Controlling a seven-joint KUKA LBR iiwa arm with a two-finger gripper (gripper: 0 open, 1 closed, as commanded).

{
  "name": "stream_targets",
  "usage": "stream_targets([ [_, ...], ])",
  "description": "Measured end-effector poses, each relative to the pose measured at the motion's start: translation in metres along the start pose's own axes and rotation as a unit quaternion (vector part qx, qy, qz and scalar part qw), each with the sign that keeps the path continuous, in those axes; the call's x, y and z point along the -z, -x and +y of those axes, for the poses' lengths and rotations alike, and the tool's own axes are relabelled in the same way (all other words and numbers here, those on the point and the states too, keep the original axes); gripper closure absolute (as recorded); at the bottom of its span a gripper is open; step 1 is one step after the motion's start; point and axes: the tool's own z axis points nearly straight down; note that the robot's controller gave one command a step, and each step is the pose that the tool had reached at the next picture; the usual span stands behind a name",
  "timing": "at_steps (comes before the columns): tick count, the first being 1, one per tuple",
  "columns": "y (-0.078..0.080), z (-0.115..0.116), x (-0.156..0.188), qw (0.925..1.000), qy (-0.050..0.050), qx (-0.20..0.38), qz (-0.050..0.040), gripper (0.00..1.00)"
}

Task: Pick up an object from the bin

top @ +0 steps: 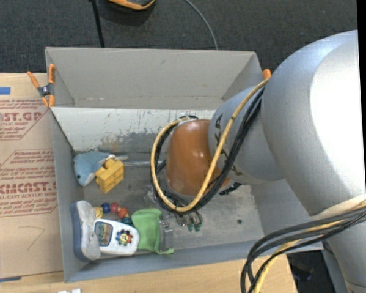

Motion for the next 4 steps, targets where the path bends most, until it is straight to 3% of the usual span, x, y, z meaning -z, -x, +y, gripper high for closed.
stream_targets([
  [1, 0.0025, 0.0445, -0.0010, 0.9986, -0.003, 0.053, 0.0042, 1.00],
  [2, 0.0031, 0.0439, -0.0010, 0.9986, -0.003, 0.052, 0.0031, 0.00],
  [3, 0.0030, 0.0441, -0.0009, 0.9986, -0.003, 0.053, 0.0033, 1.00],
  [4, 0.0030, 0.0441, -0.0009, 0.9986, -0.003, 0.053, 0.0033, 1.00],
])
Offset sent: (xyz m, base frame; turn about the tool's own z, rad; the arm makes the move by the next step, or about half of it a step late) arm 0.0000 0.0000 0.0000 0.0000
